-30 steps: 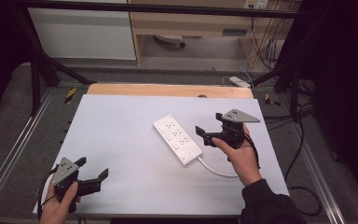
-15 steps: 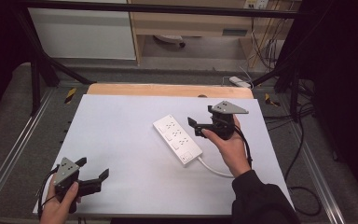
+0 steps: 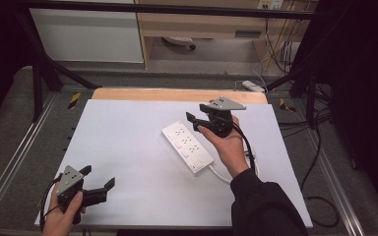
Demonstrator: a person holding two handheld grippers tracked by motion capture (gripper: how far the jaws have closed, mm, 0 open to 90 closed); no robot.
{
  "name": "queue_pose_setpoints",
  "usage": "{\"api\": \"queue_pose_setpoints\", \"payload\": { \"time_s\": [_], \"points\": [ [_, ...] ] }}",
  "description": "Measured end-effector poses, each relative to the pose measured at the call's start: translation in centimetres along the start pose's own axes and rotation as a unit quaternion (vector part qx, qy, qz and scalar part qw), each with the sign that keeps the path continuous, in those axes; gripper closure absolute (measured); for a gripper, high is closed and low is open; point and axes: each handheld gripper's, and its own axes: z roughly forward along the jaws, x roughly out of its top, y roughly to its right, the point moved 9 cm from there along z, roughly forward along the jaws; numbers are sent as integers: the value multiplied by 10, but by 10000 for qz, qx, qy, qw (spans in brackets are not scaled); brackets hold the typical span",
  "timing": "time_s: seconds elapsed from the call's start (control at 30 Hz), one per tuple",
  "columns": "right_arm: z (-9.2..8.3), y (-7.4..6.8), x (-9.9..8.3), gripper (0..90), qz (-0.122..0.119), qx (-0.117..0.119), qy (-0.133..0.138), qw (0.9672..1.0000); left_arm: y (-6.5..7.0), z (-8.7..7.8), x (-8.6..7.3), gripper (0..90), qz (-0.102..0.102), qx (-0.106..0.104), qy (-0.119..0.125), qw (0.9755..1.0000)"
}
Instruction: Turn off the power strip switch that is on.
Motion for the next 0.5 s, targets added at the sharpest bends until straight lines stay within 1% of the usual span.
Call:
{"api": "queue_pose_setpoints", "payload": {
  "time_s": [0.03, 0.07, 0.1, 0.13, 0.23, 0.27, 0.3, 0.33, 0.43, 0.47, 0.5],
  "points": [
    [0, 0, 0, 476, 0, 0, 0, 10000, 0, 0, 0, 52, -4, -2, 5, 10000],
    [2, -1, 0, 517, -20, 12, 5, 10000, 0, 0, 0, 52, -2, -8, 16, 10000],
    [7, -1, -1, 584, -52, 24, 17, 10000, 0, 0, 1, 52, -20, -5, 27, 10000],
    [7, -1, -1, 584, -52, 24, 17, 10000, 0, -1, 1, 52, -21, -7, 20, 10000],
    [15, -3, -1, 672, -165, 23, -2, 9999, 0, 0, 1, 52, -15, -9, 19, 10000],
    [19, -6, 1, 724, -245, 72, -22, 9997, 1, 0, 1, 52, -15, -11, 20, 10000],
    [22, -7, 1, 754, -289, 76, -30, 9995, 1, 0, 0, 52, -16, -13, -1, 10000],
    [22, -7, 1, 754, -289, 76, -30, 9995, 1, 0, 0, 52, -16, -13, -1, 10000],
    [30, -8, 1, 837, -284, 157, -65, 9995, 0, 0, 1, 52, -26, -7, 5, 10000],
    [34, -9, 2, 873, -218, 217, 3, 9995, 0, 0, 1, 52, -24, -10, 1, 10000],
    [34, -9, 2, 873, -218, 217, 3, 9995, 0, -1, 1, 52, -28, -1, 11, 10000]
  ]
}}
